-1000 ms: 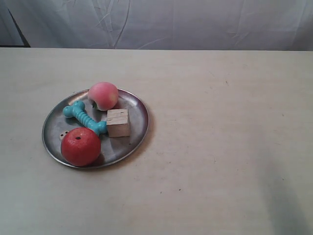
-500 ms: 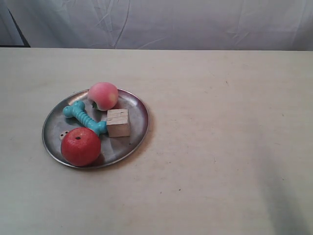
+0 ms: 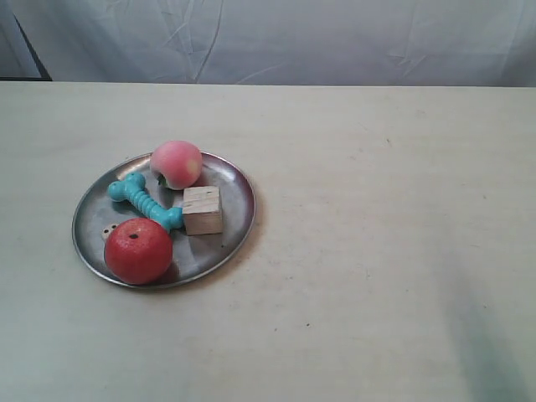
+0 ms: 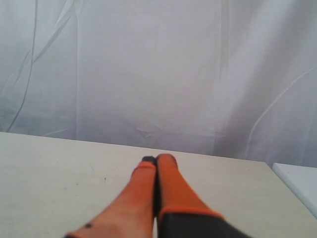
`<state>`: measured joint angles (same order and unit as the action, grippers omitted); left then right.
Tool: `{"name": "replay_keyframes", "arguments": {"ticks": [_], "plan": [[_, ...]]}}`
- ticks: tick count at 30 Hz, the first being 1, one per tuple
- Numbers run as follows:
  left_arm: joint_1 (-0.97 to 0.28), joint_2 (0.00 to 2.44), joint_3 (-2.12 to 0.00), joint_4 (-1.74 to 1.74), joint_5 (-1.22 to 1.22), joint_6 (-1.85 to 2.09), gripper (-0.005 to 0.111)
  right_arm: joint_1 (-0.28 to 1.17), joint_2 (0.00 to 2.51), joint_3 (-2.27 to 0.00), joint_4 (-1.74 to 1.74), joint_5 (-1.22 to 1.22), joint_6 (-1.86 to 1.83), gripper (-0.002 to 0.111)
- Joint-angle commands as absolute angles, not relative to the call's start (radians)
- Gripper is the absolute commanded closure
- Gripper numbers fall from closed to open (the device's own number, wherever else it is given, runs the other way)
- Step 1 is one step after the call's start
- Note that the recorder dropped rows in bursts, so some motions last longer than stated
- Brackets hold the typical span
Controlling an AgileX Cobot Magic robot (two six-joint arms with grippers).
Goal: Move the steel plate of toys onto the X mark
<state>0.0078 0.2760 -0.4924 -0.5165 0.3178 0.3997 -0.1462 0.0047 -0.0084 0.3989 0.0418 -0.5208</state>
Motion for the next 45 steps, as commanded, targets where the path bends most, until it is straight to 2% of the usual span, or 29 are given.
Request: {"name": "replay_keyframes", "arguments": {"ticks": [1, 4, 10, 14, 28, 45], "plan": [[0.008, 0.272, -0.488, -0.520, 0.314, 0.407, 0.107, -0.148, 0.000, 0.000, 0.402, 0.039, -0.521, 0.109], [0.017, 0.259, -0.407, -0.485, 0.300, 0.407, 0.107, -0.148, 0.000, 0.000, 0.402, 0.039, -0.521, 0.109], [0.104, 0.072, -0.176, -0.608, 0.303, 0.399, 0.107, -0.148, 0.000, 0.000, 0.402, 0.039, -0.521, 0.109], [0.105, 0.000, -0.166, -0.503, 0.315, 0.399, 0.107, -0.148, 0.000, 0.000, 0.402, 0.041, -0.521, 0.109], [0.105, 0.000, 0.000, -0.504, 0.291, 0.401, 0.107, -0.148, 0.000, 0.000, 0.402, 0.050, -0.521, 0.109], [0.105, 0.000, 0.000, -0.505, 0.293, 0.401, 0.107, -0.148, 0.000, 0.000, 0.402, 0.051, -0.521, 0.109]]}}
